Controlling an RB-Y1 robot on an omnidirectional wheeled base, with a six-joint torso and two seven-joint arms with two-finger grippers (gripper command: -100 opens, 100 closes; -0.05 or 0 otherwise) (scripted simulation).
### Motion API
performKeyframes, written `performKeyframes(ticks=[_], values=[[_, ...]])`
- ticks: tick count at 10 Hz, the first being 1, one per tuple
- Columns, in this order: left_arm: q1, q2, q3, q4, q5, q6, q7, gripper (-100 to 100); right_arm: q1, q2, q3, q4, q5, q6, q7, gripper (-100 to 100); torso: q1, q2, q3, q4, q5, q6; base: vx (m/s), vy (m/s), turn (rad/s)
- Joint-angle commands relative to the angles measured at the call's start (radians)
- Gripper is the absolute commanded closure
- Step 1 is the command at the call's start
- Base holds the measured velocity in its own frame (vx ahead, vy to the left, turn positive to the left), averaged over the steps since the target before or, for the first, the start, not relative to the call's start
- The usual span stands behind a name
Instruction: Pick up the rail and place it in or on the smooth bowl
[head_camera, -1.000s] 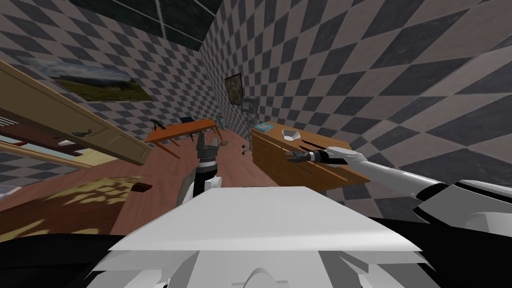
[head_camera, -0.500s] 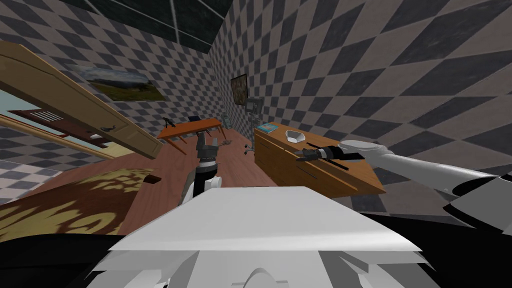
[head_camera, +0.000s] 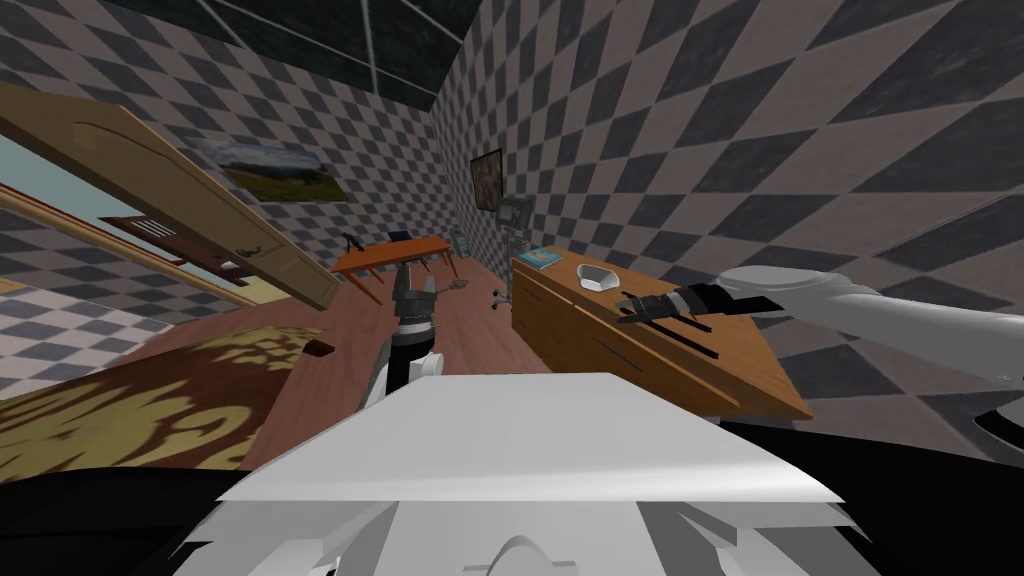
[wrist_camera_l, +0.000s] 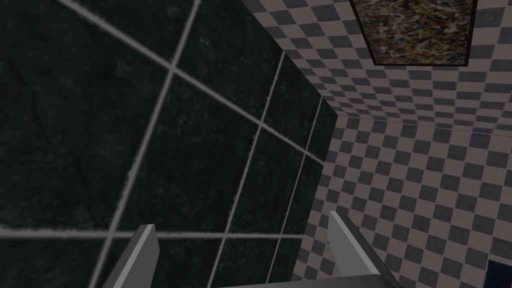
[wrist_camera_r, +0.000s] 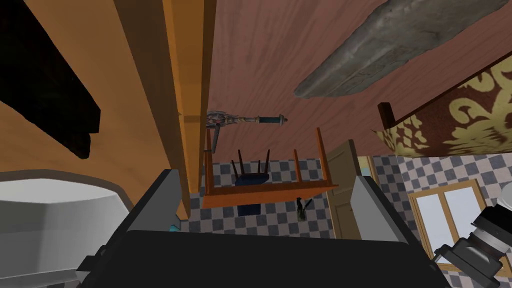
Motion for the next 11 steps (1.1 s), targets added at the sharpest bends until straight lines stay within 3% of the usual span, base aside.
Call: performKeyframes(ticks=[1, 2, 3, 4, 5, 6, 7, 8, 9, 11], values=[[0.0, 0.0, 0.0, 0.0, 0.0, 0.0, 0.0, 0, 0.001, -0.038, 0.019, -0.006, 0.009, 0.01, -0.006, -100, 0.0, 0.0, 0.0, 0.0, 0.0, 0.0, 0.059, -0.041, 0.07], [0.0, 0.0, 0.0, 0.0, 0.0, 0.0, 0.0, 0, -0.024, -0.07, 0.058, 0.037, 0.044, -0.003, -0.015, -100, 0.0, 0.0, 0.0, 0.0, 0.0, 0.001, 0.072, -0.042, 0.089], [0.0, 0.0, 0.0, 0.0, 0.0, 0.0, 0.0, 0, -0.024, -0.073, 0.058, 0.037, 0.044, -0.003, -0.015, -100, 0.0, -0.001, 0.0, 0.0, 0.0, 0.0, 0.063, -0.029, 0.076], [0.0, 0.0, 0.0, 0.0, 0.0, 0.0, 0.0, 0, -0.046, -0.104, 0.097, 0.072, 0.078, -0.015, -0.024, -100, 0.001, 0.0, 0.0, 0.0, 0.0, 0.001, 0.079, -0.041, 0.111], [0.0, 0.0, 0.0, 0.0, 0.0, 0.0, 0.0, 0, -0.046, -0.104, 0.097, 0.077, 0.078, -0.015, -0.024, -100, 0.0, -0.001, -0.001, 0.0, 0.0, 0.0, 0.064, -0.051, 0.062], [0.0, 0.0, 0.0, 0.0, 0.0, 0.0, 0.0, 0, -0.064, -0.129, 0.135, 0.114, 0.111, -0.025, -0.032, -100, 0.0, -0.001, -0.001, 0.0, -0.001, 0.001, 0.071, -0.041, 0.095], [0.0, 0.0, 0.0, 0.0, 0.0, 0.0, 0.0, 0, -0.064, -0.129, 0.135, 0.114, 0.111, -0.025, -0.032, -100, 0.0, -0.001, -0.001, 0.0, 0.0, 0.0, 0.068, -0.036, 0.055], [0.0, 0.0, 0.0, 0.0, 0.0, 0.0, 0.0, 0, -0.079, -0.149, 0.171, 0.147, 0.142, -0.033, -0.04, -100, 0.001, -0.001, -0.001, 0.0, 0.0, 0.0, 0.076, -0.057, 0.079], [0.0, 0.0, 0.0, 0.0, 0.0, 0.0, 0.0, 0, -0.079, -0.149, 0.171, 0.148, 0.142, -0.033, -0.04, -100, -0.001, -0.001, -0.001, 0.0, 0.0, 0.001, 0.073, -0.048, 0.05], [0.0, 0.0, 0.0, 0.0, 0.0, 0.0, 0.0, 0, -0.099, -0.174, 0.234, 0.204, 0.196, -0.046, -0.053, -100, 0.0, -0.003, -0.002, -0.001, 0.0, 0.0, 0.112, -0.046, 0.101]])
